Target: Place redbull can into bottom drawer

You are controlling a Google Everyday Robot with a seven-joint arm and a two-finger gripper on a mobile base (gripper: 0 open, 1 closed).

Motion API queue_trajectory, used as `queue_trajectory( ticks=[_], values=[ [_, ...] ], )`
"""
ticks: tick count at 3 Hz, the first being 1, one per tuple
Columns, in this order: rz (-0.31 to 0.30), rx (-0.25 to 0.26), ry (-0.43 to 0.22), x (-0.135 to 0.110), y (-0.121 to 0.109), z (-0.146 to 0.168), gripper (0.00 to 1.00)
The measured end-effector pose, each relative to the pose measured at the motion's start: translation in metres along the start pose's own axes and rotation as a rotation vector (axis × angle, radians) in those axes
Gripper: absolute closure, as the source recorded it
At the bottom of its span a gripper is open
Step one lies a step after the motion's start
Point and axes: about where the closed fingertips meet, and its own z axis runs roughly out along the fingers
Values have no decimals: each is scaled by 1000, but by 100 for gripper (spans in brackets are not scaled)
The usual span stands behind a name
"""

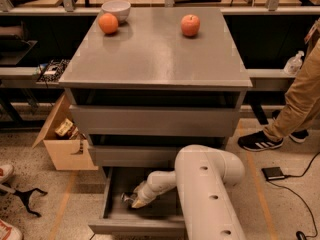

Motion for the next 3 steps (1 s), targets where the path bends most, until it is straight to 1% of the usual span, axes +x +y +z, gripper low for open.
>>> queue_trajectory(
  ticks=[3],
  values=[
    [0, -10, -1, 0, 6, 4, 12]
  ],
)
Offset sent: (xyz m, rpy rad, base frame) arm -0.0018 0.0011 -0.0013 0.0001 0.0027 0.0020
